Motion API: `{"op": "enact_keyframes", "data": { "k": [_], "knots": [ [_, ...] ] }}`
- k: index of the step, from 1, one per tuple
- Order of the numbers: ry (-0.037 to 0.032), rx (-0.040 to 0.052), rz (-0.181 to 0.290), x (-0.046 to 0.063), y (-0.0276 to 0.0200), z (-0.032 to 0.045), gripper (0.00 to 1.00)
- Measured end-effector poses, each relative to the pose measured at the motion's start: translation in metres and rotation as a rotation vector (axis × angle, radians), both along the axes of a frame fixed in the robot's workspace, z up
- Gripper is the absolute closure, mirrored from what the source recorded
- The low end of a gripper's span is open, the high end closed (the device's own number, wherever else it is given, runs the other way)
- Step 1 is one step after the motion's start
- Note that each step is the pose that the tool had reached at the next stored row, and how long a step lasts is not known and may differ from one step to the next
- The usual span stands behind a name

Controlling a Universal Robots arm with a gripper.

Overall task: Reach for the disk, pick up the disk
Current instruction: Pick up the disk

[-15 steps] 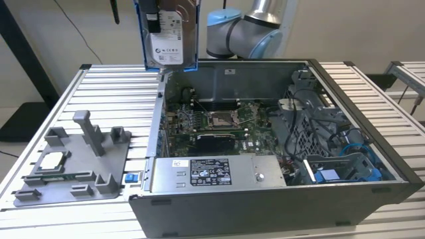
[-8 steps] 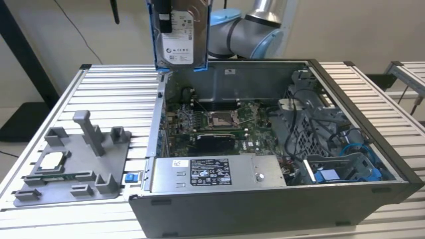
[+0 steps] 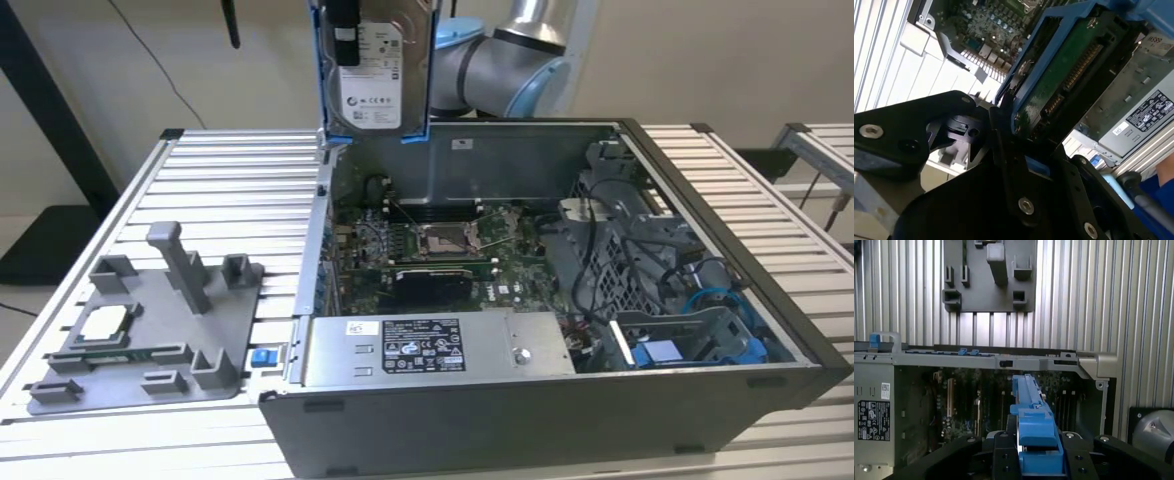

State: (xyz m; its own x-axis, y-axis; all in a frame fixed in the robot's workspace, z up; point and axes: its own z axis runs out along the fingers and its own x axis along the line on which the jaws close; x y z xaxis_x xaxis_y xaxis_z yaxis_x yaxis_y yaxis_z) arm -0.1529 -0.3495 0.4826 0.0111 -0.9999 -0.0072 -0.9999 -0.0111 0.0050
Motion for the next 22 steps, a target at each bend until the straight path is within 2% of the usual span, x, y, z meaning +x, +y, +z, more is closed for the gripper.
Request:
{"op": "enact_keyframes", "data": {
  "k": [10, 22],
  "knots": [
    [0.0002, -0.0002, 0.000, 0.011, 0.0000, 0.0001, 1.00],
    [0.0000, 0.0000, 0.000, 0.017, 0.0000, 0.0000, 1.00]
  ]
}}
